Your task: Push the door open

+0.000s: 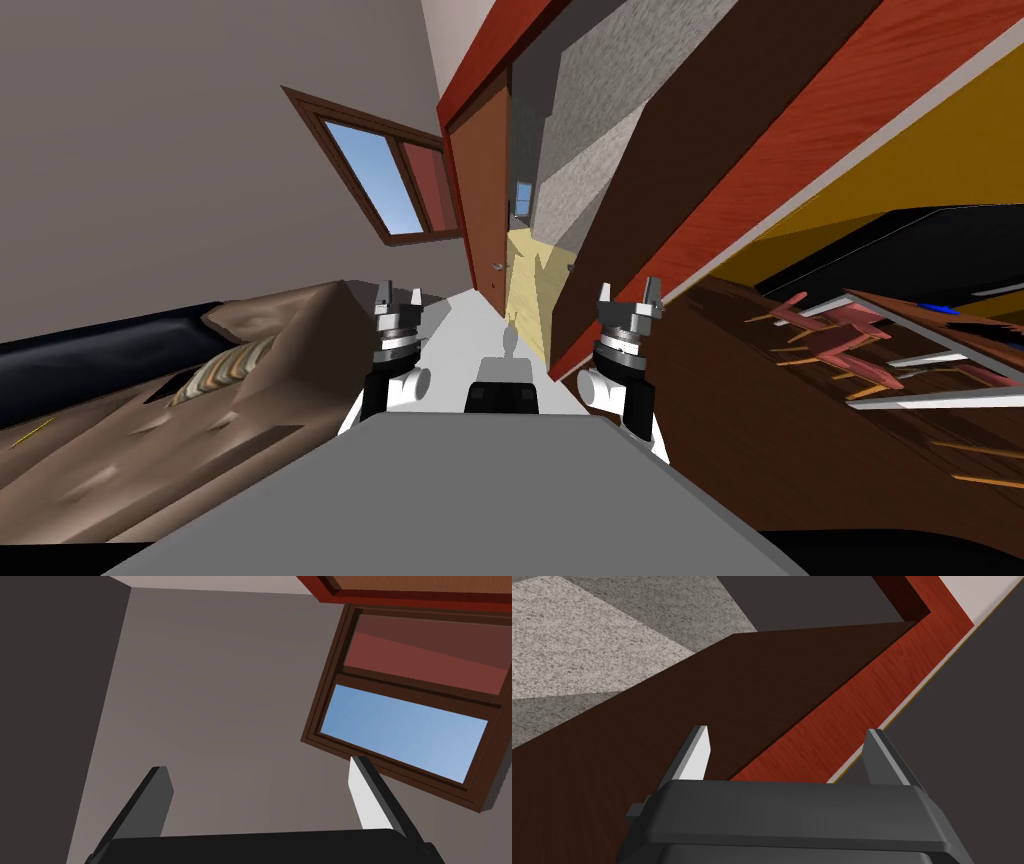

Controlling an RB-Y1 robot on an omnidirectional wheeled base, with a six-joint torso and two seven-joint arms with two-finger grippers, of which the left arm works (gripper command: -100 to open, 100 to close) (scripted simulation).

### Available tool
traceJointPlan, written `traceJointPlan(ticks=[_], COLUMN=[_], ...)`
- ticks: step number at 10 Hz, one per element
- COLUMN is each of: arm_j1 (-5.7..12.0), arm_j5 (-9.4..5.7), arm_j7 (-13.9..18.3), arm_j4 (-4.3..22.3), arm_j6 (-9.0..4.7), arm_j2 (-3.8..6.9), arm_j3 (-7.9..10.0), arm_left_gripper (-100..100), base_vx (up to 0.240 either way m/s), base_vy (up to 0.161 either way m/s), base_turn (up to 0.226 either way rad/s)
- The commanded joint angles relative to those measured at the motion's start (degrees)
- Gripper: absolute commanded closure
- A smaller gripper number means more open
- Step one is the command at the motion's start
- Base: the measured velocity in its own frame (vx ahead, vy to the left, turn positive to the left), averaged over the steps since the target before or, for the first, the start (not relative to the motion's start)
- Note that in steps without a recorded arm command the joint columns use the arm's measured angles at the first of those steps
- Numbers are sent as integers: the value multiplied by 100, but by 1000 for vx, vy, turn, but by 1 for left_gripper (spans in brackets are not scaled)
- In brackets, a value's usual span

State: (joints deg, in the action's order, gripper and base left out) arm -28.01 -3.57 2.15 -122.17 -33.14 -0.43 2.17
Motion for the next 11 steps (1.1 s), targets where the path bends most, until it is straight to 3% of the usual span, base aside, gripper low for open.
traceJointPlan(ticks=[1,11], arm_j1=[94,590], arm_j5=[27,125], arm_j7=[1,50], arm_j4=[225,1356], arm_j6=[-38,-199], arm_j2=[61,327], arm_j3=[-65,-322], arm_left_gripper=[-100,-100], base_vx=[126,95], base_vy=[55,63], base_turn=[-72,-60])
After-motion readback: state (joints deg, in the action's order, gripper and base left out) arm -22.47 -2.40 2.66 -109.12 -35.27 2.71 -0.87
